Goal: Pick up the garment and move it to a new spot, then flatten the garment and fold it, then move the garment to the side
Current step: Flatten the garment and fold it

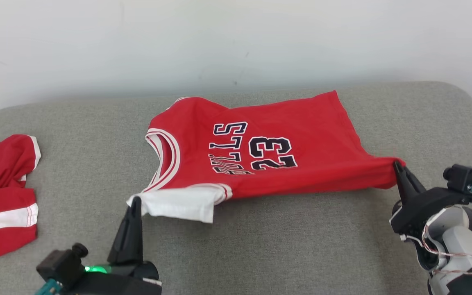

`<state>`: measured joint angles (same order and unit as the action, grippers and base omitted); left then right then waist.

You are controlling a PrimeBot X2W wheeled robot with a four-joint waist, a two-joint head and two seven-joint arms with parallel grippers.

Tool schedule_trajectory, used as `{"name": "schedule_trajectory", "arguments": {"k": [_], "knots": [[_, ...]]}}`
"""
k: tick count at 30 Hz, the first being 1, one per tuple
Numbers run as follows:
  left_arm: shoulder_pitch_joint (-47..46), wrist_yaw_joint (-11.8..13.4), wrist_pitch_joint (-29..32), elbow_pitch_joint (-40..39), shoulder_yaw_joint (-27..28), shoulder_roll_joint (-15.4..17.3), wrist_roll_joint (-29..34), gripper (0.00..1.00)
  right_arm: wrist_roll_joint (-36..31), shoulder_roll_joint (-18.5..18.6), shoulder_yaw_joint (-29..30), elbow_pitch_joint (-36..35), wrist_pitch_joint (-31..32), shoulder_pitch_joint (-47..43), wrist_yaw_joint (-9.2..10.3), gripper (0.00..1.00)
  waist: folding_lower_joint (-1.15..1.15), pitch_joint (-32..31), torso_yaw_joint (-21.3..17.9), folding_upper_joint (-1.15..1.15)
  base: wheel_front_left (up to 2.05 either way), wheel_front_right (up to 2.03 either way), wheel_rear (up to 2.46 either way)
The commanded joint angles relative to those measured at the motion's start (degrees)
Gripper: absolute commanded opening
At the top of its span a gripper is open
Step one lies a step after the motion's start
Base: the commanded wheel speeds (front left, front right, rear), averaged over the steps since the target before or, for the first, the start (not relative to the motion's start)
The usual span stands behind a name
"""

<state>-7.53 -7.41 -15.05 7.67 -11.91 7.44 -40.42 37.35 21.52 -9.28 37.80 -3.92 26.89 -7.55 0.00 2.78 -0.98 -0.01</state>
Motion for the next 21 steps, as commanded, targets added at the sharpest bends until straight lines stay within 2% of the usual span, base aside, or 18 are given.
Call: {"name": "schedule_trajectory", "arguments": {"k": [1,8,15,21], "knots": [[1.53,-0.07,-0.17,0.33,-0.65,0.28,-0.78,0.0,-0.66,0.04,0.71,-0.71,0.96,-1.59,0.14,0.0,0.0,-0.08,-0.03,0.01,0.0,0.0,0.0],[4.56,-0.07,3.27,-0.34,-3.15,2.56,-7.44,0.0,-2.74,-0.45,3.44,-3.01,6.07,-5.41,0.14,0.0,0.0,-0.02,-0.31,0.01,0.0,0.0,0.0],[8.16,-0.07,10.34,-3.87,-5.61,6.81,-16.89,0.0,-5.21,-2.5,7.48,-8.18,13.34,-10.18,0.14,0.0,0.0,0.41,-0.12,0.01,0.0,0.0,0.0],[11.3,-0.07,14.83,-6.34,-4.58,9.29,-25.52,0.0,-6.96,-4.65,10.45,-13.15,19.49,-14.29,0.14,0.0,0.0,0.69,0.33,0.01,0.0,0.0,0.0]]}}
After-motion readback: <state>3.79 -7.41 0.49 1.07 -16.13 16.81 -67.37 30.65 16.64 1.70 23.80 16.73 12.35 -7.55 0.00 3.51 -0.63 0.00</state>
